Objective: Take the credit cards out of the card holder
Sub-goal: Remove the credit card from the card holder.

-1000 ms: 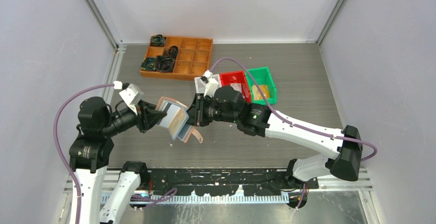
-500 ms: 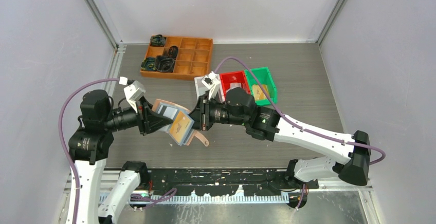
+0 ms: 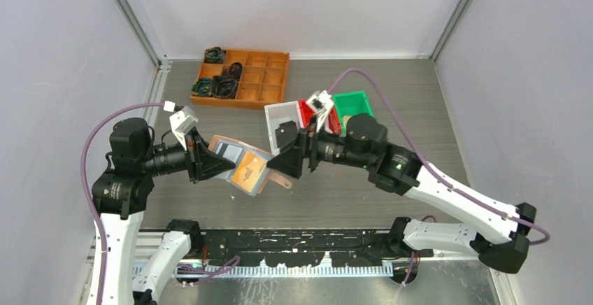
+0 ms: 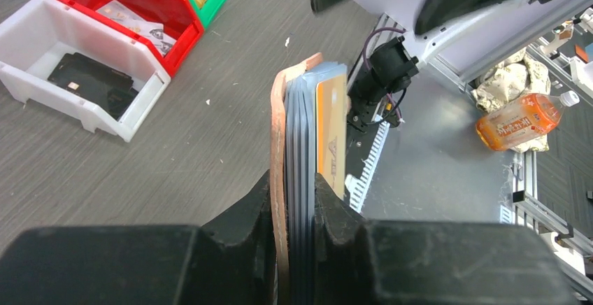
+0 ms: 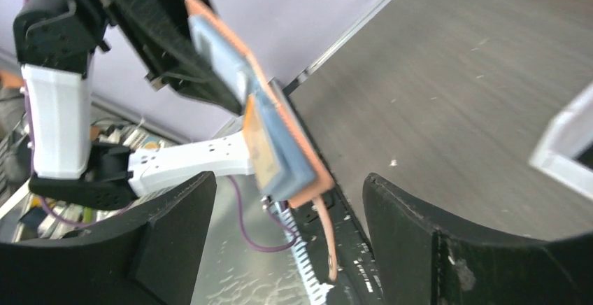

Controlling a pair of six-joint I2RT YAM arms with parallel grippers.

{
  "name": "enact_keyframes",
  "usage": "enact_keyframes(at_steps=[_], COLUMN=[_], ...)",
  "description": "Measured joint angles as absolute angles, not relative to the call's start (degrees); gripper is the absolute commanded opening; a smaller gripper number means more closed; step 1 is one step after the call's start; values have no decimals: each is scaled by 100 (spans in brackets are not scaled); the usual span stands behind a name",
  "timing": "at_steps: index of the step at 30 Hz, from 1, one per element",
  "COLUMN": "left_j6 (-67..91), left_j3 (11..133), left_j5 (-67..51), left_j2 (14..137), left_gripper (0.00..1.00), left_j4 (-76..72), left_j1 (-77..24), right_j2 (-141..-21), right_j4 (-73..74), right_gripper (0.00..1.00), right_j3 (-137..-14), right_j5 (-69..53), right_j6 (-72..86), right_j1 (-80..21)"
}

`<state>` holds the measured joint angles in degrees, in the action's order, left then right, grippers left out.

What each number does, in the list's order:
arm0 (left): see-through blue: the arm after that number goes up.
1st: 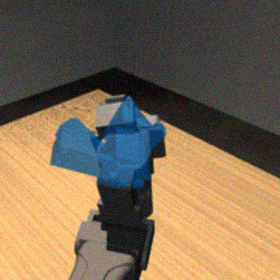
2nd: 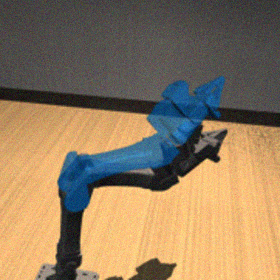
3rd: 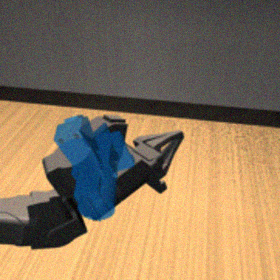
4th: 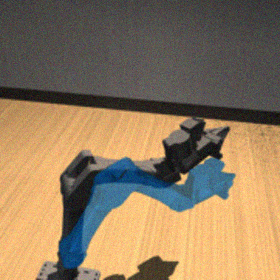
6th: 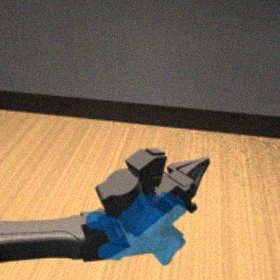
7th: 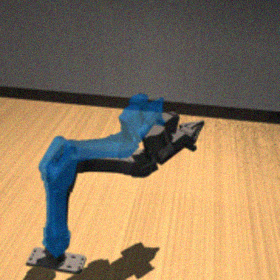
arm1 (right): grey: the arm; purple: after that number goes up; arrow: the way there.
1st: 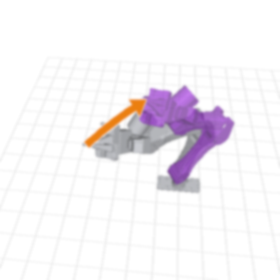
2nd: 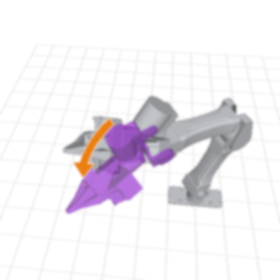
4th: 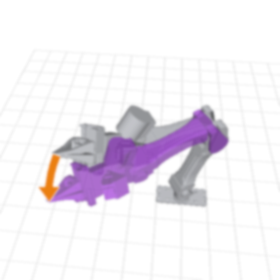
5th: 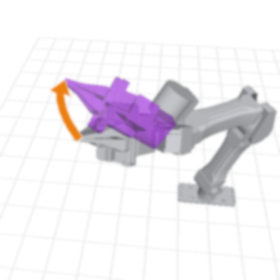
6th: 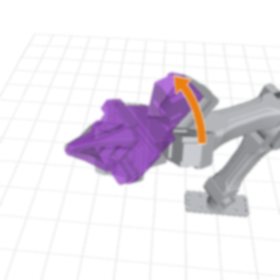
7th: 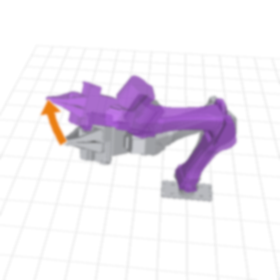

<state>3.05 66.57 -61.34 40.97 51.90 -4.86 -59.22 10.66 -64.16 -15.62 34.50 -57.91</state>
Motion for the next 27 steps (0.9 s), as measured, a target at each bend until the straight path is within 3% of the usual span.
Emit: enact_keyframes(at_steps=[4,8,13,19,27], left_j6=[311,464,860,1389,1828], left_j3=[6657,6657,6657,6604,6536], left_j5=[-6143,-6204,-6403,-6591,-6757], left_j2=[4097,4091,4093,4073,4036], left_gripper=[7,8,12,12,13], left_j4=[5262,5262,5234,5013,4674], left_j1=[-486,-486,-486,-486,-486], right_j2=[-5739,-6042,-6652,-7046,-7105], right_j4=[1402,1302,921,679,-344], right_gripper=[86,92,90,69,33], right_j3=[-6600,-6901,-6991,-6991,-6759], right_j5=[-1835,-2408,-3120,-3542,-3986], right_j6=[3323,3358,3485,3583,4097], right_j1=[-5144,-5107,-5216,-5402,-5478])
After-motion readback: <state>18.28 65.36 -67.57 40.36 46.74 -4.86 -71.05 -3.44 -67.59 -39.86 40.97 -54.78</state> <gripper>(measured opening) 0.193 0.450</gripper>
